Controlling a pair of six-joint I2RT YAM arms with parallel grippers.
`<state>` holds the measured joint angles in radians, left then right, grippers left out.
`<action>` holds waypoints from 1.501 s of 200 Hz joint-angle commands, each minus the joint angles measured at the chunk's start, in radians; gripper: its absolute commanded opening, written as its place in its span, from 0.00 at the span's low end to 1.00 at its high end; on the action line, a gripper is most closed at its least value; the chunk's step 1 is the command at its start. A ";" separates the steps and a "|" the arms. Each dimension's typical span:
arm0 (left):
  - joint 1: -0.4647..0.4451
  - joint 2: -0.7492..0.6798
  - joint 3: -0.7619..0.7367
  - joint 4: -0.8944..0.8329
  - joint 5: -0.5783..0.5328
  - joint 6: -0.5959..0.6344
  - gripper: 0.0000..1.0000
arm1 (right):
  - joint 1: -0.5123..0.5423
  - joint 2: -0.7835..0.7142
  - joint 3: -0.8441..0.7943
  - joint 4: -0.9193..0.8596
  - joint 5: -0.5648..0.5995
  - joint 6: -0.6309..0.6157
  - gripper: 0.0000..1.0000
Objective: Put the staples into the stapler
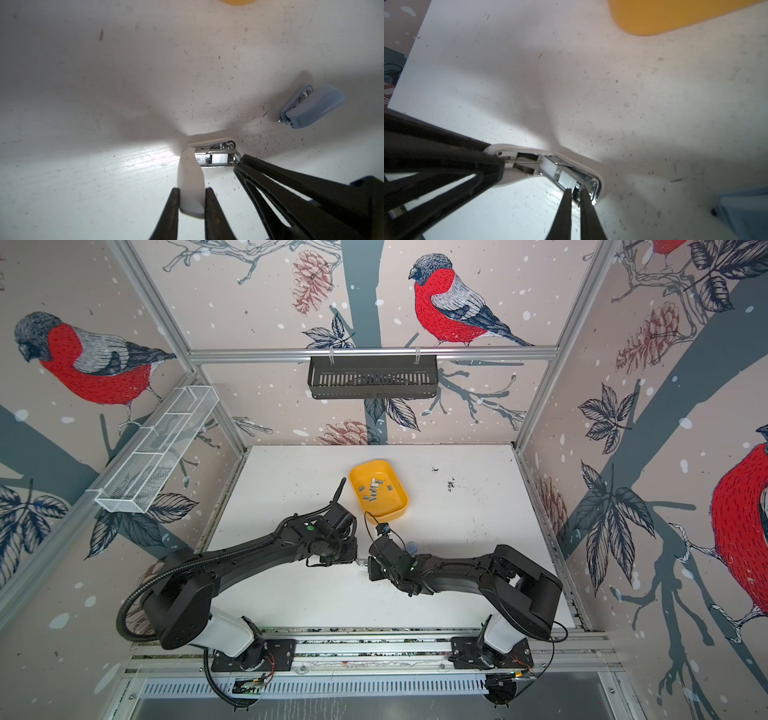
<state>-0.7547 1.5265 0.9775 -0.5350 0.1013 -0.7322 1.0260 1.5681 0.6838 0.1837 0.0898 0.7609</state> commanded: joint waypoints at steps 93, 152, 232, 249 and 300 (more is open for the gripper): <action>-0.004 0.039 0.085 -0.133 -0.114 0.058 0.01 | -0.032 -0.074 -0.065 0.114 -0.097 -0.003 0.14; -0.004 0.090 0.139 -0.232 -0.193 0.107 0.00 | -0.077 -0.152 -0.124 0.100 -0.102 -0.006 0.14; -0.004 0.186 0.244 -0.404 -0.343 0.165 0.00 | -0.126 -0.240 -0.197 0.080 -0.095 -0.003 0.14; -0.005 0.206 0.266 -0.433 -0.374 0.173 0.00 | -0.128 -0.250 -0.204 0.079 -0.093 -0.002 0.14; -0.020 0.271 0.322 -0.532 -0.490 0.186 0.00 | -0.136 -0.267 -0.222 0.080 -0.093 0.002 0.14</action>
<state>-0.7654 1.7718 1.2808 -0.9520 -0.3038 -0.5507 0.8936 1.3113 0.4690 0.2630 -0.0109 0.7593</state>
